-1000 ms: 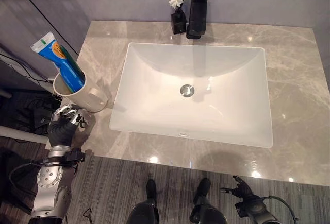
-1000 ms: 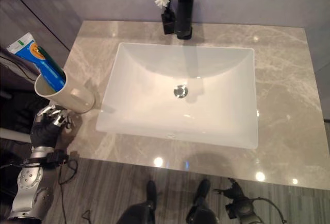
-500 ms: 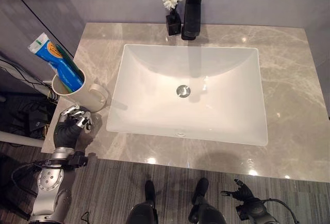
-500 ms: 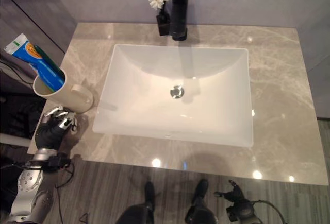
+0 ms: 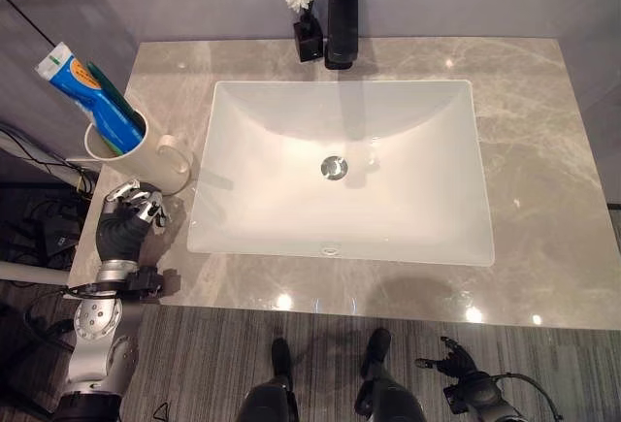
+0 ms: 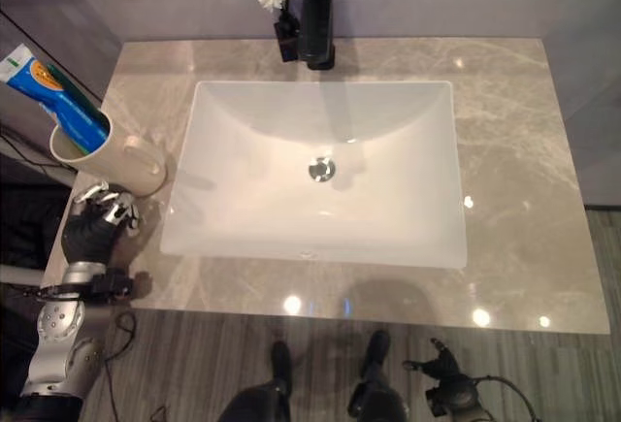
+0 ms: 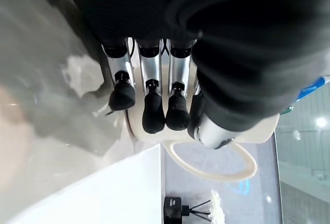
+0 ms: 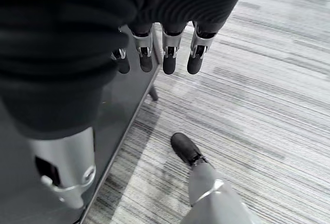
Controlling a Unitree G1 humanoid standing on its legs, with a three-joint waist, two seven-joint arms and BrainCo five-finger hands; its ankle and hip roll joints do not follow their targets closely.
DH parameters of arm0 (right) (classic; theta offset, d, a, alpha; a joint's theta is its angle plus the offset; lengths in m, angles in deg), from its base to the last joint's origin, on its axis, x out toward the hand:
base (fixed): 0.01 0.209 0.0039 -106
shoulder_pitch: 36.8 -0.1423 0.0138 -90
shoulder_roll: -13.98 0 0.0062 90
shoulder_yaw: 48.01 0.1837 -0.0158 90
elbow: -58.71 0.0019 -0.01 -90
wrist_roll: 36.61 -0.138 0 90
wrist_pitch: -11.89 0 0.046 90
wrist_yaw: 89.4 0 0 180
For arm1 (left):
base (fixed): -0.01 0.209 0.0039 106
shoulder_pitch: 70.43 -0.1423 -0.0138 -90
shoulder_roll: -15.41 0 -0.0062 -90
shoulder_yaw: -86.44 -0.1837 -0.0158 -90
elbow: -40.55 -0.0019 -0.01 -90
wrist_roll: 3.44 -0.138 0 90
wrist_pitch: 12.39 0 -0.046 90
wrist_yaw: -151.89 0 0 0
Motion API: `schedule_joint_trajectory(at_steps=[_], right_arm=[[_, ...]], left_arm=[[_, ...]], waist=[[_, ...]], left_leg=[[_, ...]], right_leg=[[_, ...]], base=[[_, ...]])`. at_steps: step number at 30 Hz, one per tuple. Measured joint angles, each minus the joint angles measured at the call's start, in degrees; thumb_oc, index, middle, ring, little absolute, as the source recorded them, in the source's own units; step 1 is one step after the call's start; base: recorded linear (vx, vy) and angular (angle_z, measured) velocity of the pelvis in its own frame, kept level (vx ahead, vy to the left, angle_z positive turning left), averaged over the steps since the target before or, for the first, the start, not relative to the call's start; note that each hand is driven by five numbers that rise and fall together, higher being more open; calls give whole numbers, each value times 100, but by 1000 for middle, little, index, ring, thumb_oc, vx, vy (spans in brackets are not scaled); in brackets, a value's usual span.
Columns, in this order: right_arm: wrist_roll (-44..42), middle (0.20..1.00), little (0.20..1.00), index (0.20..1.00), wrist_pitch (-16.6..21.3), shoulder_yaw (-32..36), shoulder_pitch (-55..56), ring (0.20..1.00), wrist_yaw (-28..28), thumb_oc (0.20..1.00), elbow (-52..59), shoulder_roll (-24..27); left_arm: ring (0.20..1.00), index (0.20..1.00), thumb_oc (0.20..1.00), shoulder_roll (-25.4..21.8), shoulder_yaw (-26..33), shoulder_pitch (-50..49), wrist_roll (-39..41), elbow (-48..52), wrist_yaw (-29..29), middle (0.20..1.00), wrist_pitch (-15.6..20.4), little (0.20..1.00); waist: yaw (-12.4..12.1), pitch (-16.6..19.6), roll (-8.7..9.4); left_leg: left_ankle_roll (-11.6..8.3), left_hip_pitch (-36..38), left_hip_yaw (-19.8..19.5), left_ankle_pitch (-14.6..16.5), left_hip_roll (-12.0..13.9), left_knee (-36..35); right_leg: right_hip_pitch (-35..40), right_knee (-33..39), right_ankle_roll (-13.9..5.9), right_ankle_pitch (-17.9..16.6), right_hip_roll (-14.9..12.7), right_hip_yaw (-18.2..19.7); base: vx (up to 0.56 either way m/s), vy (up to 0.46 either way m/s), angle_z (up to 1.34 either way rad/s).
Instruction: Put brush and paste in cup on sink, flatten towel.
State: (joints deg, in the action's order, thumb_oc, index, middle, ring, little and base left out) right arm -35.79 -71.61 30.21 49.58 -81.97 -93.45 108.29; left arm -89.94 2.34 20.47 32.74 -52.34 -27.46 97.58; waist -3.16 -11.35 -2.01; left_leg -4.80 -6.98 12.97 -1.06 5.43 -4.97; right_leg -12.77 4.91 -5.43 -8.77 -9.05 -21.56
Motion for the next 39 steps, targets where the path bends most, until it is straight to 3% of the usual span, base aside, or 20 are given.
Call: schedule_joint_trajectory(at_steps=[9,13,19,25,39], right_arm=[[-65,1000,1000,1000,-4,-160,-58,1000,1,1000,1,-1],[-118,1000,1000,1000,-5,-241,-128,1000,3,1000,-14,-4],[-134,1000,1000,1000,-15,-309,-169,1000,3,1000,-201,-15],[-230,1000,1000,1000,-21,-405,-182,1000,3,1000,-186,-16],[-349,1000,1000,1000,-19,-510,-295,1000,4,1000,-104,-36]], left_arm=[[200,200,200,-55,-46,952,-127,-813,469,200,6,200],[200,200,200,-467,-204,1285,-255,-1211,755,200,50,200],[200,200,200,-693,-430,1927,-240,-1898,1007,200,66,200],[200,200,200,-1147,-745,2624,-211,-2381,1045,200,61,200],[200,200,200,-1471,-1162,3641,-20,-3127,1174,200,39,200]], waist=[[205,52,88],[252,142,245],[346,158,287],[416,159,324],[555,30,489]], left_leg=[[-5,-4,47,-3,-1,0],[-5,-27,180,-3,3,-2],[-9,-28,190,-5,14,-3],[-31,-142,245,-29,36,-4],[-51,-308,349,-48,57,-5]], right_leg=[[-35,0,14,-17,29,56],[-138,0,39,-51,44,177],[-145,-1,47,-58,61,188],[-297,-2,76,-91,90,241],[-529,-2,111,-136,126,358]], base=[[6,0,-2],[8,-3,-13],[1,-1,-2],[-1,3,-4],[1,5,-3]])
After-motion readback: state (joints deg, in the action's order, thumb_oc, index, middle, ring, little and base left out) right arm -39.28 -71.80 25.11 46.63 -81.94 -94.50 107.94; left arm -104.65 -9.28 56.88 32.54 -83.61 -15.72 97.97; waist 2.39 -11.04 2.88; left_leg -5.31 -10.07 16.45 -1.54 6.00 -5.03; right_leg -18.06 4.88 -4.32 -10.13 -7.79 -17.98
